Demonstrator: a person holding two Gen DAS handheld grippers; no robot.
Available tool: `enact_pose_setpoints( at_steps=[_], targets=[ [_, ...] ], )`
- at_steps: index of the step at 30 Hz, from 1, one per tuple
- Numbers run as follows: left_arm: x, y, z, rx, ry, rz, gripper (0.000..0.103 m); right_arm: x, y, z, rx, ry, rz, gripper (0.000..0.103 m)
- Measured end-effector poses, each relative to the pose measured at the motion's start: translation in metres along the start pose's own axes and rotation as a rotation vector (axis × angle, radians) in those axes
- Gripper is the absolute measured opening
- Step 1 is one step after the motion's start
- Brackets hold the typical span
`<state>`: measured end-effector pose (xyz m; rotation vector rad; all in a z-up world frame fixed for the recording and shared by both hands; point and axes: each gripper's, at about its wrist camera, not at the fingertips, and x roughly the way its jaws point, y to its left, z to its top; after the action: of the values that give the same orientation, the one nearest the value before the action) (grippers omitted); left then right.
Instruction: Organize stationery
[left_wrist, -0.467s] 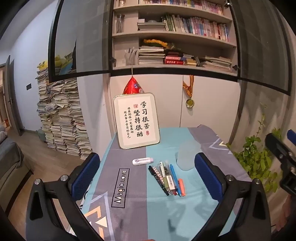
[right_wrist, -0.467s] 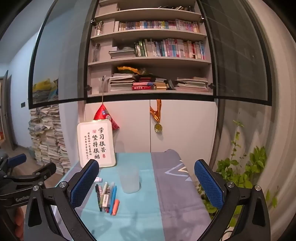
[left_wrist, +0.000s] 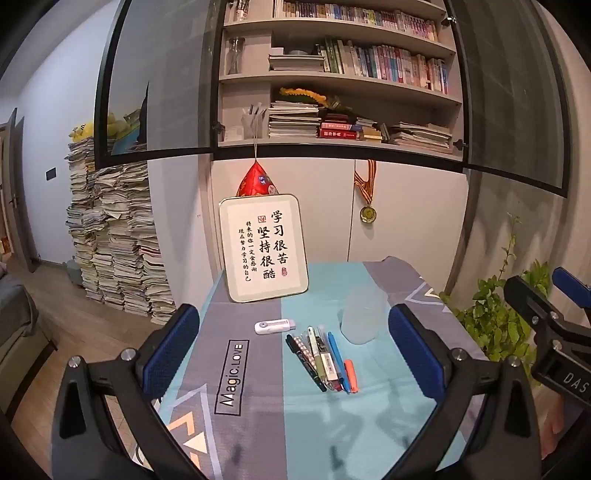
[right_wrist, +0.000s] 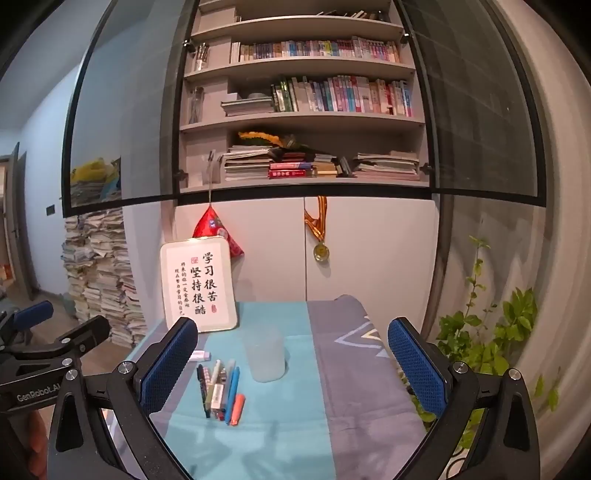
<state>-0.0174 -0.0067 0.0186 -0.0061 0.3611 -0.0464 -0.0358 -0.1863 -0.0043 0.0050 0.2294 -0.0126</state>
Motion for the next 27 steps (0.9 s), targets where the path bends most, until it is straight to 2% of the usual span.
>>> enact_pose_setpoints(
  at_steps=[15, 27],
  targets=[
    [0.020, 0.007, -0.010, -0.005, 0.053, 0.002, 0.102, 0.013, -0.005, 0.000, 0.016, 0.052, 0.031, 0.103],
    [0.025, 0.005, -0.014, -0.005, 0.054, 0.000, 0.102, 0.018, -0.004, -0.003, 0.020, 0.076, 0.037, 0.103]
  ],
)
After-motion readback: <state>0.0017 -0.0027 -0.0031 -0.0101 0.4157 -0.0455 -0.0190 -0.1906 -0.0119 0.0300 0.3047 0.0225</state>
